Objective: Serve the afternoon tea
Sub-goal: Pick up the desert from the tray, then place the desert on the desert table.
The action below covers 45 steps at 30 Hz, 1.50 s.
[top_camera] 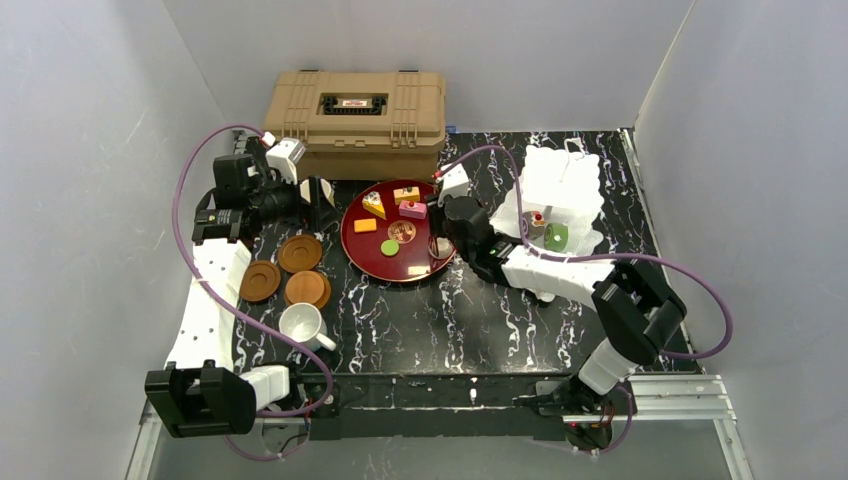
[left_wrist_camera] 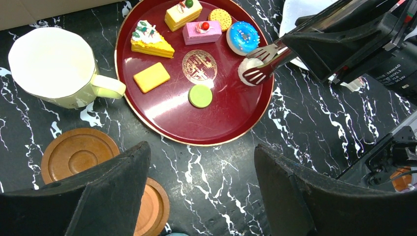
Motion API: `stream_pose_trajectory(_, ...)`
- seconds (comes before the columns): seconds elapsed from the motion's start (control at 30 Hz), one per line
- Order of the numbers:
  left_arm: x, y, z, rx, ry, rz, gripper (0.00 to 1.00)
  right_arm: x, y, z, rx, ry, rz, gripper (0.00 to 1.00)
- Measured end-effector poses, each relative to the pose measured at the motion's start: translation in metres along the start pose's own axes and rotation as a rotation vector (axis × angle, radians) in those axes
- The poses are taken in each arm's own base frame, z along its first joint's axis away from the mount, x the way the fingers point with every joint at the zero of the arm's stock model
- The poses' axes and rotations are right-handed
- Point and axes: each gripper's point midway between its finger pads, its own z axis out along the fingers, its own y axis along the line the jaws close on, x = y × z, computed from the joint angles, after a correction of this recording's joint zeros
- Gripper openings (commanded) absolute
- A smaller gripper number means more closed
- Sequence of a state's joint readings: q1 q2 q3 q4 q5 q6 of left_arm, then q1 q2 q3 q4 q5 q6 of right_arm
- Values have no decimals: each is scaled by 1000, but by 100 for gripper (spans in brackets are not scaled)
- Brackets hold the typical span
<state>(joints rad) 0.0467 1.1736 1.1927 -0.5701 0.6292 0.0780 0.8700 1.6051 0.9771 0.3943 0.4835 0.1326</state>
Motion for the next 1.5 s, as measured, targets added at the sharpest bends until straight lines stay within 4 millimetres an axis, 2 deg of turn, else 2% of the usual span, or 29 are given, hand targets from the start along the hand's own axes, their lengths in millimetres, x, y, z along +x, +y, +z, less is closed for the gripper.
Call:
stream_pose_trajectory(0.13, 0, 0, 0, 0, 0, 0, 75, 0, -3, -4, 6, -10, 2, 22)
stream_pose_trajectory(0.3, 0, 0, 0, 0, 0, 0, 75, -6, -9, -18, 5, -25, 0, 18)
stream_pose_trajectory(0.43, -1, 0, 0, 0, -2, 1, 75, -33, -15, -35, 6, -87, 12, 16)
stream_pose_trajectory(0.57, -2, 0, -1, 0, -3, 2, 75, -69, -27, -63, 16, -179, 48, 16)
stream_pose_trajectory(0.7, -4, -1, -2, 1, -8, 3, 75, -87, -42, -89, 41, -236, 73, 16)
stream_pose_trajectory(0.8, -6, -3, -3, 6, -13, 1, 74, -84, -52, -98, 69, -240, 65, 16)
stream_pose_trajectory(0.9, -6, -3, -3, 6, -12, -2, 74, -69, -59, -97, 97, -203, 38, 16)
stream_pose_trajectory(1.1, -6, -3, -3, 7, -10, -4, 74, -55, -60, -93, 108, -157, 8, 15)
stream_pose_trajectory(1.23, -6, -3, -3, 7, -10, -4, 74, -44, -63, -98, 109, -132, -2, 15)
stream_pose_trajectory(1.37, -6, -3, -3, 7, -10, -4, 73, -36, -72, -116, 111, -108, -11, 14)
stream_pose_trajectory(1.5, -6, -4, -3, 8, -10, -5, 73, -47, -85, -140, 129, -131, 11, 13)
